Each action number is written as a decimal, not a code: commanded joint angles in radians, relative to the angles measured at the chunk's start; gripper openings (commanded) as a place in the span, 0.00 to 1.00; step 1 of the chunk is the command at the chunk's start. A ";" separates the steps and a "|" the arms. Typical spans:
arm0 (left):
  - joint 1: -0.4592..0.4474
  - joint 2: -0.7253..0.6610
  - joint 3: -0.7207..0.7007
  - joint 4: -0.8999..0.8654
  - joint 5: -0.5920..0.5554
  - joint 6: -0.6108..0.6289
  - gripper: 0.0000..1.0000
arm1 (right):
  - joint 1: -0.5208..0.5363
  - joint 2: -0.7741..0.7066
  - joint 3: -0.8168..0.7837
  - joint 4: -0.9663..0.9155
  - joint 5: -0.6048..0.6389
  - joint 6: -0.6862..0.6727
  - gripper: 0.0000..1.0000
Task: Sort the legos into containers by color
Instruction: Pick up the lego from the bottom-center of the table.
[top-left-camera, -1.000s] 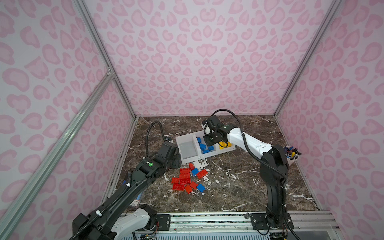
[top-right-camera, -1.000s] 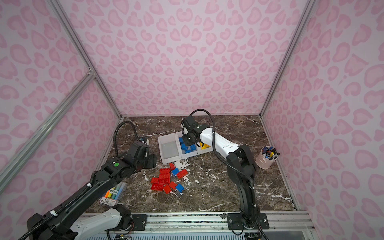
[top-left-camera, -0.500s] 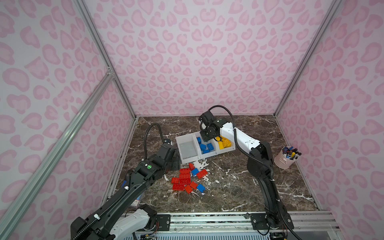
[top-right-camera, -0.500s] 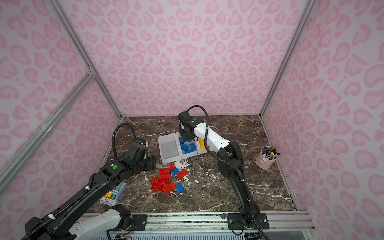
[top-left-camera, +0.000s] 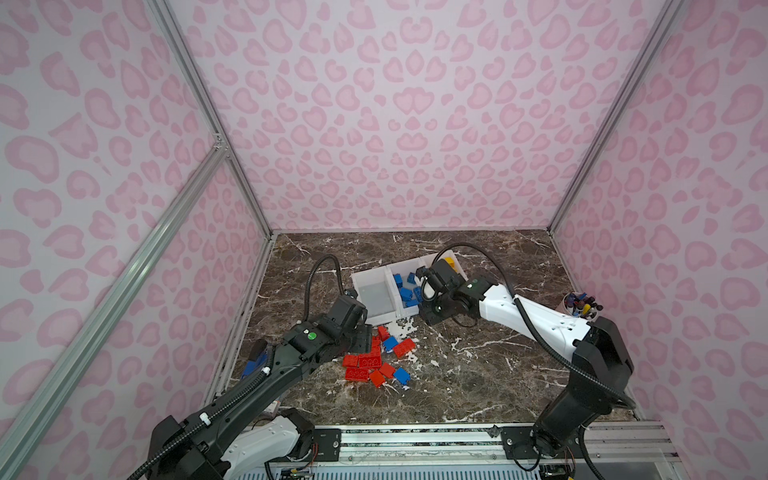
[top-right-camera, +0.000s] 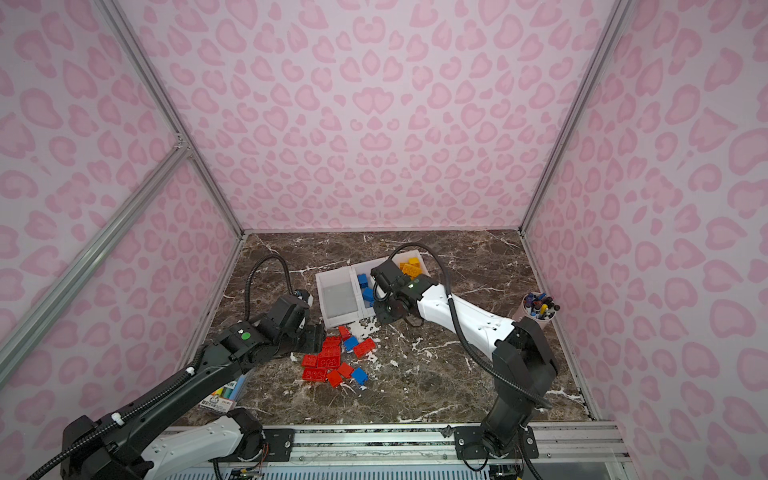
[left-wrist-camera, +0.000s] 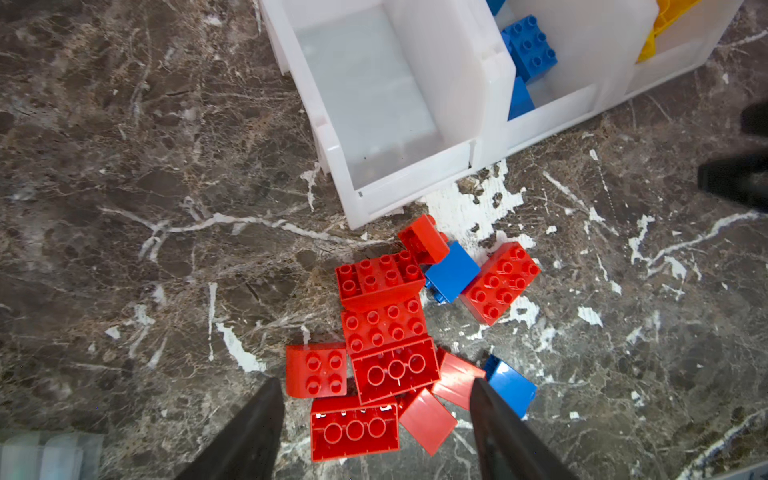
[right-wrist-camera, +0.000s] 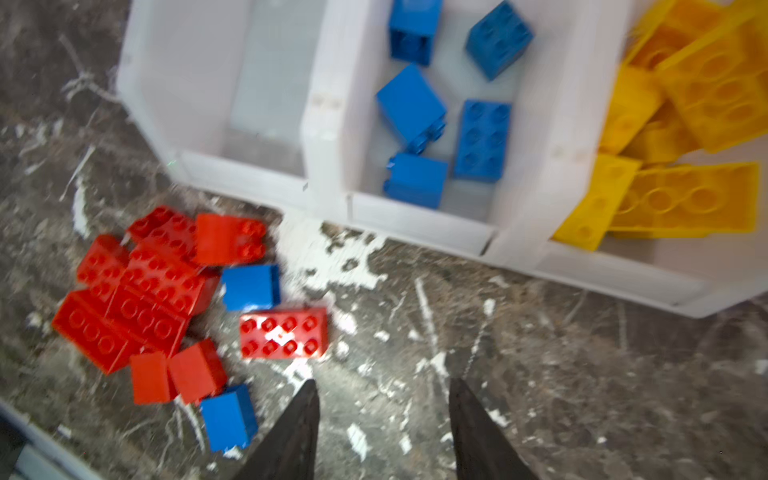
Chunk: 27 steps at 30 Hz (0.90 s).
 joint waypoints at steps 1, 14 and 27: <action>-0.003 -0.004 -0.001 0.019 -0.037 -0.042 0.73 | 0.075 -0.030 -0.081 0.067 -0.008 0.051 0.52; 0.028 -0.113 -0.043 -0.014 -0.124 -0.113 0.75 | 0.325 0.133 -0.150 0.154 0.057 0.110 0.58; 0.032 -0.123 -0.049 -0.013 -0.119 -0.111 0.75 | 0.360 0.223 -0.140 0.166 0.066 0.112 0.48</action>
